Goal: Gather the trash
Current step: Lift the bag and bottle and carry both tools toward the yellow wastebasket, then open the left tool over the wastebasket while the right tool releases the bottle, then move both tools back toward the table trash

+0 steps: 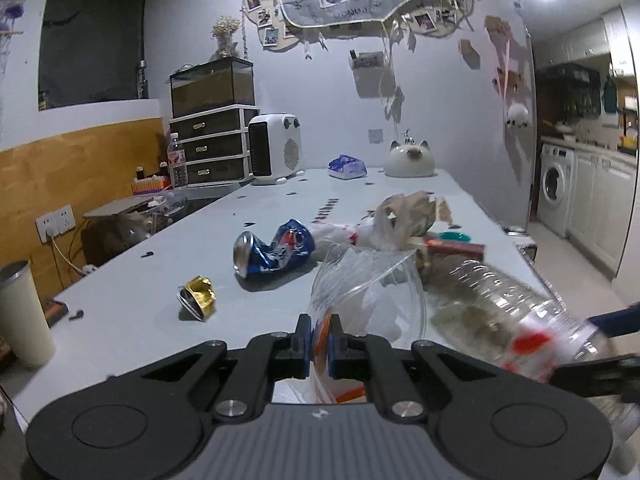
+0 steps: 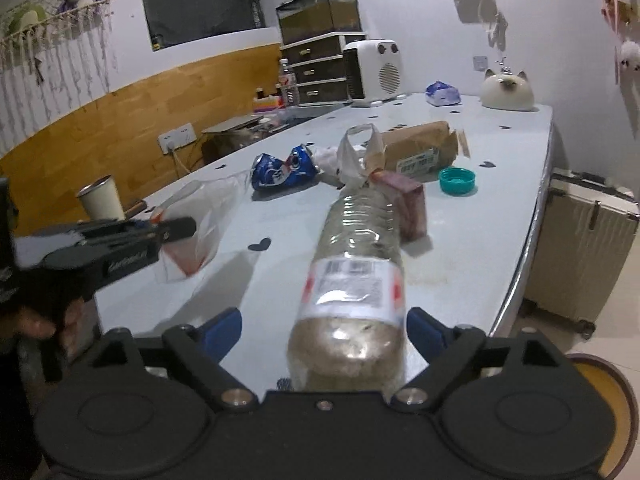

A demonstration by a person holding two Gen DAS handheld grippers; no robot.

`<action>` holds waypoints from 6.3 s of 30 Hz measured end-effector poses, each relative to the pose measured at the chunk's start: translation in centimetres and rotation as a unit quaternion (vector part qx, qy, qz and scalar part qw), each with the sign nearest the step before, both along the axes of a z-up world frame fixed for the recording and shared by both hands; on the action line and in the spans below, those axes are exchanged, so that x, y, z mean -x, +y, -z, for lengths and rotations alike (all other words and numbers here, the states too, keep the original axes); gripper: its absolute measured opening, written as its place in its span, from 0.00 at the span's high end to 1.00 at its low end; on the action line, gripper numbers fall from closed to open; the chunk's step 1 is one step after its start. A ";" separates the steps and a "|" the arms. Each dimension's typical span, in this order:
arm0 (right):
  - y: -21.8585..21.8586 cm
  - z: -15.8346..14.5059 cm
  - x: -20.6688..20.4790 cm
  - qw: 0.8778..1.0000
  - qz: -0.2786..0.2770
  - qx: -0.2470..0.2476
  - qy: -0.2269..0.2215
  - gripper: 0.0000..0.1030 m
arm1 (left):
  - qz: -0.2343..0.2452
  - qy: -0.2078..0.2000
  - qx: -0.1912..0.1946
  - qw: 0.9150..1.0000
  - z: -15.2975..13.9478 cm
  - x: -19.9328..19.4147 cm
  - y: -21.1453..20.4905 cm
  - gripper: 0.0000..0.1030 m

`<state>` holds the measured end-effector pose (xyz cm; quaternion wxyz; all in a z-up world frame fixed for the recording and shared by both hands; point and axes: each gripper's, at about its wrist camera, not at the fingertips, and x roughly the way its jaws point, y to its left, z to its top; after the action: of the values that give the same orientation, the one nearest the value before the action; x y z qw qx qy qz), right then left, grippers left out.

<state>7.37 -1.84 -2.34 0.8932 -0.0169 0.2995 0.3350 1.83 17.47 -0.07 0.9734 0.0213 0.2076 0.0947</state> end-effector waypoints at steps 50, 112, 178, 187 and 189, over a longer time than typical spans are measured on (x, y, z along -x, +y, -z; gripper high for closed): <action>-24.4 0.6 -1.2 0.958 0.285 -0.040 0.000 0.40 | 0.231 0.026 0.081 0.969 0.0 -10.8 -24.2 0.94; -28.0 20.8 -18.7 0.885 0.344 0.041 0.311 0.24 | 0.143 0.458 0.092 0.873 24.7 -29.7 -31.1 0.60; -28.6 0.8 2.1 0.928 0.370 0.043 -0.003 0.00 | 0.243 0.144 0.080 0.956 0.8 -8.2 -23.9 0.00; -25.3 -1.2 3.3 0.937 0.341 0.022 -0.072 0.00 | 0.191 0.063 0.093 0.975 -1.8 -5.4 -17.4 0.00; -24.2 -1.2 3.2 0.942 0.326 0.024 -0.081 0.00 | 0.174 0.050 0.093 0.979 -2.0 -4.8 -15.5 0.00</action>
<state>4.14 -26.02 -1.12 0.9741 0.0330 0.2232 0.0159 6.67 1.92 1.91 0.9611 -0.0285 0.2570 -0.0971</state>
